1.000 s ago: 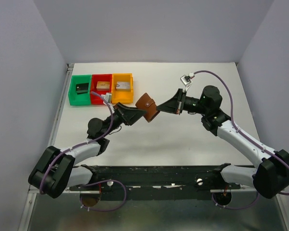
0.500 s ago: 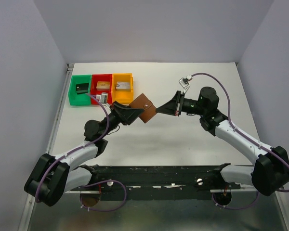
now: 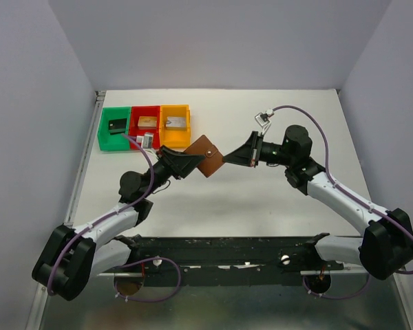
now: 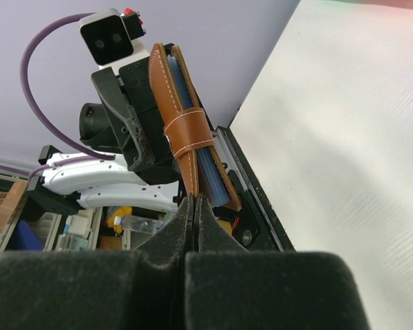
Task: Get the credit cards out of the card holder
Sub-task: Open the card holder.
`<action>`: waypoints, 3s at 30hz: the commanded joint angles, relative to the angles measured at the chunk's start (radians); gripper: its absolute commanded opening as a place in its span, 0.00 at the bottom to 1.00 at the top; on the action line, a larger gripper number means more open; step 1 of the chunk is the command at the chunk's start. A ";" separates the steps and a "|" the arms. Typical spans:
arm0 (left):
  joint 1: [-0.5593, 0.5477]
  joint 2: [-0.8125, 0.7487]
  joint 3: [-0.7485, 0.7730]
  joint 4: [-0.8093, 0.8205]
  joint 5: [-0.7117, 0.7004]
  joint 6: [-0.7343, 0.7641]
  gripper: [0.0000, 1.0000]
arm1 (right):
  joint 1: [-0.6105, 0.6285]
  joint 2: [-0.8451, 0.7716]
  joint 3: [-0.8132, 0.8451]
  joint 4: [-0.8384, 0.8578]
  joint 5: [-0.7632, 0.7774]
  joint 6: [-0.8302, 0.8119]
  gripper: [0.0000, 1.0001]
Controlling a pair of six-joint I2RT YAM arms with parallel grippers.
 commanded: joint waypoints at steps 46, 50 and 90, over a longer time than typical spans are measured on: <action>-0.302 0.100 0.681 -1.309 -0.401 0.210 0.00 | 0.476 -0.098 0.382 -0.931 1.308 -0.736 0.66; -0.318 0.108 0.684 -1.314 -0.404 0.194 0.00 | 0.478 -0.076 0.396 -0.928 1.327 -0.726 0.64; -0.353 0.109 0.684 -1.280 -0.386 0.162 0.00 | 0.478 0.067 0.437 -0.916 1.258 -0.657 0.53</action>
